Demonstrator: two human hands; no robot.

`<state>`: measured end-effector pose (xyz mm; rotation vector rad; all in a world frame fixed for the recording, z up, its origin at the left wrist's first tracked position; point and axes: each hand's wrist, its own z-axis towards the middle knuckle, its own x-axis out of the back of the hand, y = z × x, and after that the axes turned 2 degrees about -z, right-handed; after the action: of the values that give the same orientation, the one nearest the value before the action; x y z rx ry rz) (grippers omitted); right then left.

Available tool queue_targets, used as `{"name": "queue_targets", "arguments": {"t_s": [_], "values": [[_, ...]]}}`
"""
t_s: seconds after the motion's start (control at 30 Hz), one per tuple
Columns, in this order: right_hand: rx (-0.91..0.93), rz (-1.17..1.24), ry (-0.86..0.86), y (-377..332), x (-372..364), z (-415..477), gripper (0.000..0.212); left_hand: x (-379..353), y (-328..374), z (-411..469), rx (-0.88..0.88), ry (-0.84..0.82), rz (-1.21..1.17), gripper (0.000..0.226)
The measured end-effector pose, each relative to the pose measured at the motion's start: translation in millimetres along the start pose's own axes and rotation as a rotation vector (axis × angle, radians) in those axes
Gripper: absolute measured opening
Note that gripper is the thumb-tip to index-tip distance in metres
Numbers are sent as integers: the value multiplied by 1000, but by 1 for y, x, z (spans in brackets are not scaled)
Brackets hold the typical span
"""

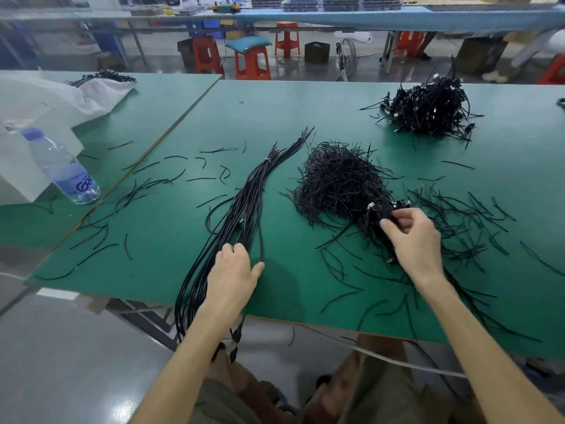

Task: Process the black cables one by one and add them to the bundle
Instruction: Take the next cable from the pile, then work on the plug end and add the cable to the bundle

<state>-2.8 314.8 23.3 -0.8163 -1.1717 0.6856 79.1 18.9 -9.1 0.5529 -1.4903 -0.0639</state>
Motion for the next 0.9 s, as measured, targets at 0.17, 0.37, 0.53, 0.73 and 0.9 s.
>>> {"name": "queue_targets", "arguments": {"t_s": [0.17, 0.37, 0.53, 0.73, 0.9], "values": [[-52, -84, 40, 16, 8, 16, 36, -7, 4, 0, -22, -46, 143, 31], [-60, -39, 81, 19, 2, 7, 45, -3, 5, 5, 19, -95, 78, 23], [-52, 89, 133, 21, 2, 2, 41, 2, -4, 10, 154, -149, -254, 16], [-30, 38, 94, 27, -2, 0, 29, 0, -2, 10, 187, -123, -349, 13], [10, 7, 82, 24, -4, -5, 28, 8, 8, 8, 207, -150, -690, 8]]}}
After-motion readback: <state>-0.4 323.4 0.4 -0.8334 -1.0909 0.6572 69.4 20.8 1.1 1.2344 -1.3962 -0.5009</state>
